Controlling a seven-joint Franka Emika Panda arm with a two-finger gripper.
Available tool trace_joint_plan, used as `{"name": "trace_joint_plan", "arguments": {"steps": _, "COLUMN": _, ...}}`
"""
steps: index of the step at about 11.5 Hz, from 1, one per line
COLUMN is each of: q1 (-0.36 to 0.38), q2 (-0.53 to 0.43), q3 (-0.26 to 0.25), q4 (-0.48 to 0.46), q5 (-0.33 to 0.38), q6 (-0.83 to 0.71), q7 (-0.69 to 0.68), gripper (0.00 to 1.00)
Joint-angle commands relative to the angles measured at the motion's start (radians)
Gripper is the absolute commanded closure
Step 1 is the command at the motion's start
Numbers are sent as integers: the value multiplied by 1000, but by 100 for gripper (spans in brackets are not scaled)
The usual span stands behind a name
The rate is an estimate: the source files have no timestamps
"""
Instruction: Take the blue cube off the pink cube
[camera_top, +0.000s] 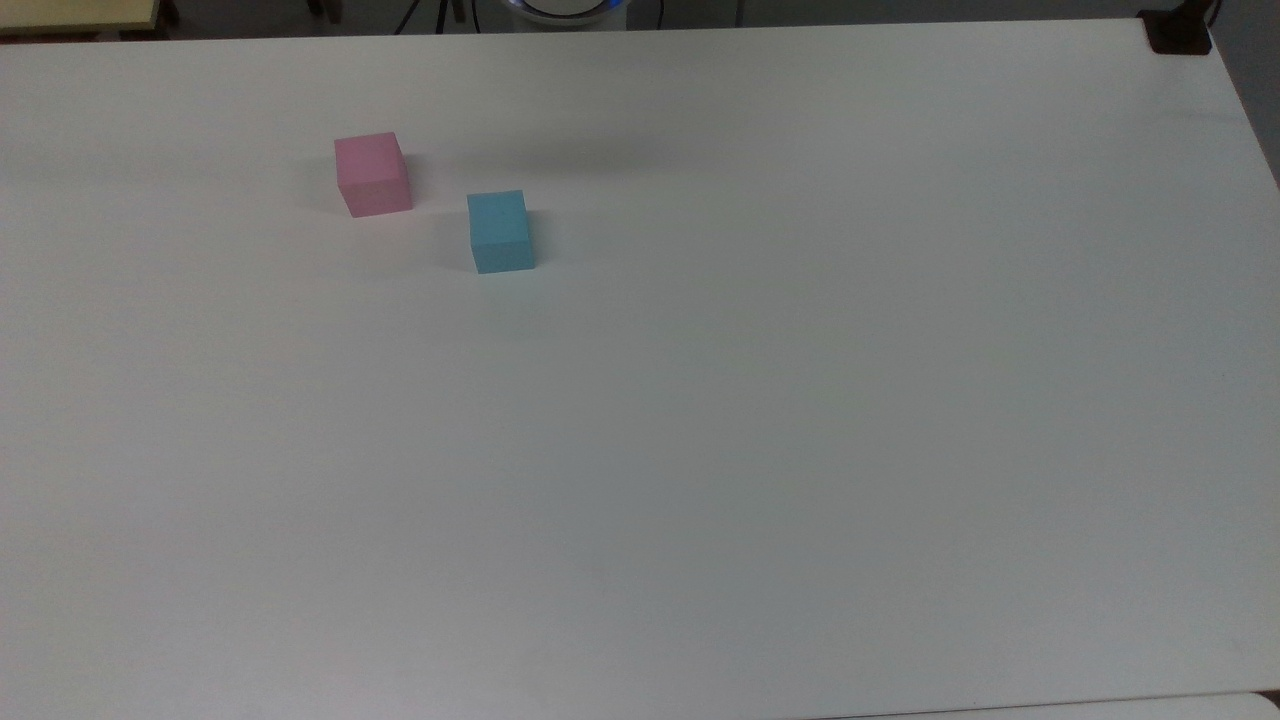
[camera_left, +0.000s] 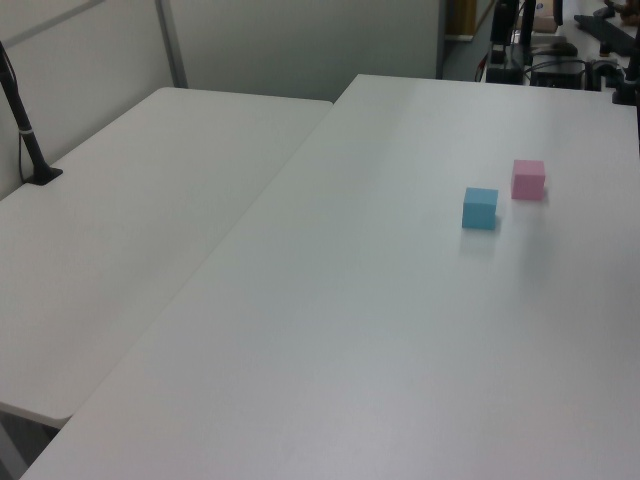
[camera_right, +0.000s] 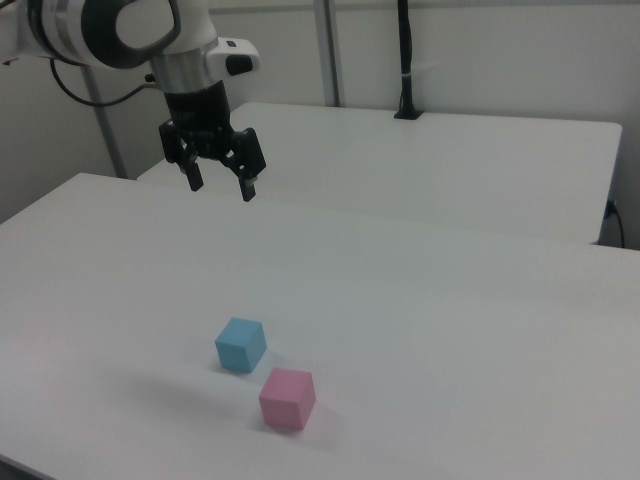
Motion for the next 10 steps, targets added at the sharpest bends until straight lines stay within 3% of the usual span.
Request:
{"name": "trace_joint_plan", "arguments": {"steps": 1, "q1": 12, "q2": -10, "q3": -23, "q4": 0, "q5": 48, "q6": 40, "q7": 117, "gripper": 0}}
{"name": "trace_joint_plan", "arguments": {"steps": 3, "q1": 70, "q2": -11, "q3": -90, "q4": 1, "q5": 46, "q6": 39, "q7": 117, "gripper": 0}}
{"name": "trace_joint_plan", "arguments": {"steps": 4, "q1": 57, "q2": -10, "q3": -85, "q4": 9, "q5": 43, "q6": 36, "q7": 102, "gripper": 0}}
{"name": "trace_joint_plan", "arguments": {"steps": 5, "q1": 19, "q2": -10, "q3": -66, "q4": 12, "q5": 43, "q6": 34, "q7": 88, "gripper": 0}}
{"name": "trace_joint_plan", "arguments": {"steps": 7, "q1": -86, "q2": -13, "q3": 44, "q4": 10, "q5": 43, "q6": 34, "q7": 78, "gripper": 0}}
{"name": "trace_joint_plan", "arguments": {"steps": 10, "q1": -114, "q2": -14, "q3": 64, "q4": 10, "q5": 43, "q6": 31, "q7": 77, "gripper": 0}}
